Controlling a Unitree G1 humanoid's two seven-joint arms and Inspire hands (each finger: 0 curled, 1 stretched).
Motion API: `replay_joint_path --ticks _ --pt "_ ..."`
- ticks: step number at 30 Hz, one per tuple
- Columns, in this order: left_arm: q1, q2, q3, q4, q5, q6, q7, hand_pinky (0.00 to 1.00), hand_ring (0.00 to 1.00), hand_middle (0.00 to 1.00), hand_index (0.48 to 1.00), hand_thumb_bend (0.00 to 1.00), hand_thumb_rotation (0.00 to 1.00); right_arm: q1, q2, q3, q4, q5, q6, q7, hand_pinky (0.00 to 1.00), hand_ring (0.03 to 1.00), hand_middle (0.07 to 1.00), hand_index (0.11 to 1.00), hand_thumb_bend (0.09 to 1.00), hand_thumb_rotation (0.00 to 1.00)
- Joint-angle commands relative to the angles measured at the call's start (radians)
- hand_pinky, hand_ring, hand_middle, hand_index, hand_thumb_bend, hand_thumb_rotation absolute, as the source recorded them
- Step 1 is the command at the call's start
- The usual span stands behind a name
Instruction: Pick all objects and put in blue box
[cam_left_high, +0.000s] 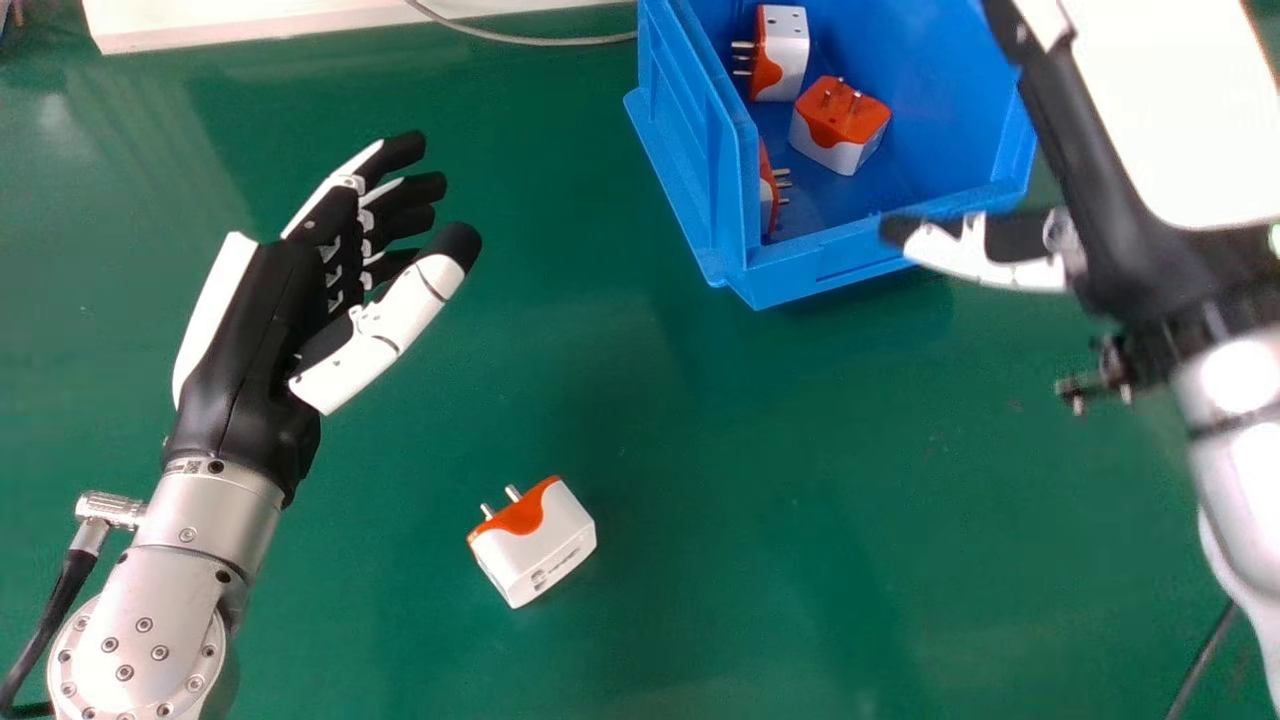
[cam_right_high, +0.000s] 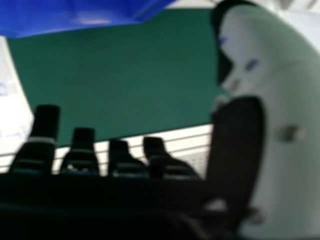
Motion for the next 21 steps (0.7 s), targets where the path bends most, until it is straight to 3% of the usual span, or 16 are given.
replay_joint_path --ticks 1,9,15,21 --pt "0.001 -0.005 0.005 -0.020 -0.002 -0.017 0.005 0.83 0.86 0.86 0.881 0.61 0.56 0.053 0.025 -0.039 -0.079 0.005 -0.021 -0.016 0.78 0.945 0.991 0.938 0.530 0.00" --pt "0.006 -0.010 0.005 -0.025 -0.007 -0.013 0.004 0.83 0.87 0.86 0.883 0.58 0.54 0.271 0.153 -0.008 -0.189 -0.030 -0.108 -0.084 0.75 0.943 0.984 0.932 0.534 0.00" --pt "0.015 -0.014 0.010 -0.004 -0.016 -0.033 -0.005 0.84 0.87 0.87 0.889 0.56 0.52 0.447 0.268 0.110 -0.174 -0.113 -0.182 -0.183 0.73 0.941 0.974 0.919 0.533 0.00" --pt "0.024 -0.013 0.015 0.008 -0.023 -0.047 -0.013 0.84 0.87 0.87 0.892 0.58 0.53 0.559 0.325 0.192 -0.094 -0.159 -0.231 -0.265 0.72 0.930 0.966 0.908 0.528 0.00"
